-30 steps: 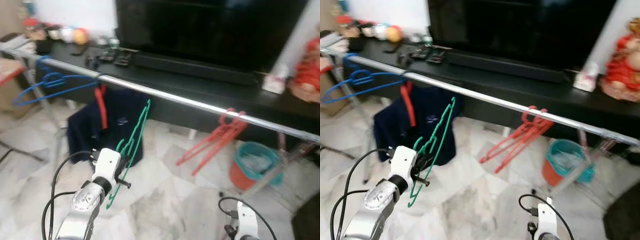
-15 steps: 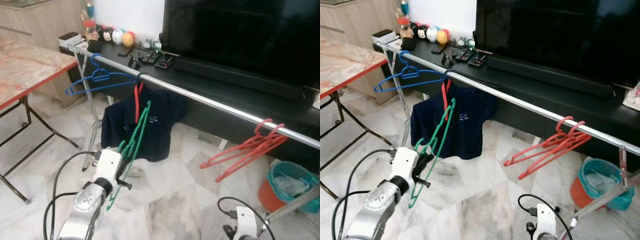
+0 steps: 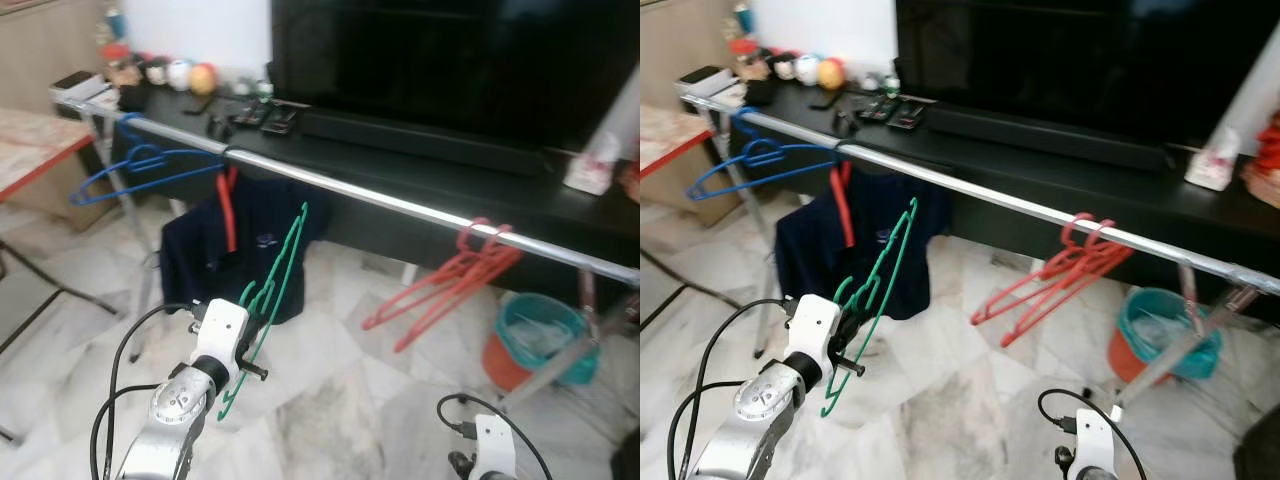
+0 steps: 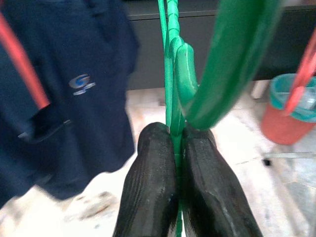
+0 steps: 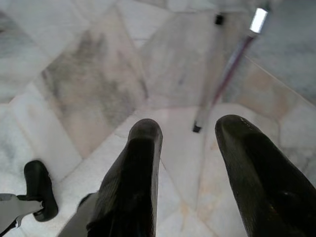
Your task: Hang hanger
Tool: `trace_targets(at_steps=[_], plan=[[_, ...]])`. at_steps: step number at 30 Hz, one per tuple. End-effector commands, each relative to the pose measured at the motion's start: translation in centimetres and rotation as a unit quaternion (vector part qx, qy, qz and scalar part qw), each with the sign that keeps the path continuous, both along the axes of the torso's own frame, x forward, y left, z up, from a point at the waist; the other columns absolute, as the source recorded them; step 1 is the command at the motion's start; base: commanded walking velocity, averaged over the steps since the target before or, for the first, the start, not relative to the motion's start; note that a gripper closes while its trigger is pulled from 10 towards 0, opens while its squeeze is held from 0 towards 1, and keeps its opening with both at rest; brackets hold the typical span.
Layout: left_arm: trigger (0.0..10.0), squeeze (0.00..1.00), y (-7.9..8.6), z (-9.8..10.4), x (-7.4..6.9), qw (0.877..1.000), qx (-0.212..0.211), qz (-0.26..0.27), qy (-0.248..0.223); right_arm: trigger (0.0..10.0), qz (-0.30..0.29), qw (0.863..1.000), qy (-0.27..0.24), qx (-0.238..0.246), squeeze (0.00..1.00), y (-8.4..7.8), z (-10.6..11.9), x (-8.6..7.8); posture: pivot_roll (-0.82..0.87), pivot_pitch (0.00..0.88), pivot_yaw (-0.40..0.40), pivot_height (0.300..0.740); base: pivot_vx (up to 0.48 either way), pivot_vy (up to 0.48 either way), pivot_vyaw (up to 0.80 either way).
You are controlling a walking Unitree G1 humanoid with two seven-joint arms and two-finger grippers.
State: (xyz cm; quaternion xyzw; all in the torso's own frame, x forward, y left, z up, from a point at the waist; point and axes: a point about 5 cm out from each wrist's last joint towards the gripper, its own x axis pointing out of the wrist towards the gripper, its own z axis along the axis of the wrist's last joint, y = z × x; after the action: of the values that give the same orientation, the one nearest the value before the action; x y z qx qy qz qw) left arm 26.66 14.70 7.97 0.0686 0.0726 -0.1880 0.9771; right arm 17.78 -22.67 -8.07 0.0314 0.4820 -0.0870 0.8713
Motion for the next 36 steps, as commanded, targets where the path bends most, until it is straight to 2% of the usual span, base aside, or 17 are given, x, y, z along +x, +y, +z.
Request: trace_targets(at_steps=[1,5,8,17,20,25,30,36], plan=[[10.0,0.00,-0.21,0.55,0.18,1.000,0.000,-0.009,-0.014,10.0,-0.002,1.000,0.005,-0.002,0.00,-0.20,-0.06,-0.21,0.08,0.000,-0.072,0.740,0.000,0.000,-0.80],[10.0,0.00,-0.21,0.43,0.15,1.000,-0.005,-0.007,-0.005,10.0,-0.002,1.000,0.006,-0.002,0.00,-0.19,-0.07,-0.22,0.08,0.000,-0.072,0.740,0.000,0.000,-0.80],[10.0,0.00,-0.16,0.48,0.20,1.000,-0.004,-0.007,-0.007,10.0,-0.002,1.000,0.005,-0.002,0.00,-0.18,-0.06,-0.21,0.08,0.000,-0.070,0.740,0.000,0.421,-0.80],[10.0,0.00,-0.25,0.45,0.22,1.000,-0.003,-0.011,-0.006,10.0,-0.001,1.000,0.006,-0.002,0.00,-0.20,-0.07,-0.23,0.08,0.000,-0.071,0.740,0.000,0.000,-0.80],[10.0,0.00,-0.29,0.49,0.27,1.000,-0.002,-0.012,-0.008,10.0,-0.001,1.000,0.006,-0.002,0.00,-0.21,-0.07,-0.23,0.08,0.000,-0.071,0.740,0.000,0.449,-0.80],[10.0,0.00,-0.32,0.47,0.27,1.000,0.001,-0.016,-0.006,10.0,-0.001,1.000,0.006,-0.001,0.00,-0.19,-0.07,-0.23,0.08,0.000,-0.070,0.740,0.000,0.000,-0.80],[10.0,0.00,-0.41,0.58,0.31,1.000,0.006,-0.022,-0.011,10.0,-0.001,1.000,0.006,-0.001,0.00,-0.16,-0.07,-0.22,0.08,0.000,-0.069,0.740,0.000,0.480,-0.79],[10.0,0.00,-0.44,0.49,0.28,1.000,0.002,-0.021,-0.005,10.0,-0.001,1.000,0.006,-0.001,0.00,-0.11,-0.08,-0.21,0.08,0.000,-0.067,0.740,0.000,0.000,-0.79]])
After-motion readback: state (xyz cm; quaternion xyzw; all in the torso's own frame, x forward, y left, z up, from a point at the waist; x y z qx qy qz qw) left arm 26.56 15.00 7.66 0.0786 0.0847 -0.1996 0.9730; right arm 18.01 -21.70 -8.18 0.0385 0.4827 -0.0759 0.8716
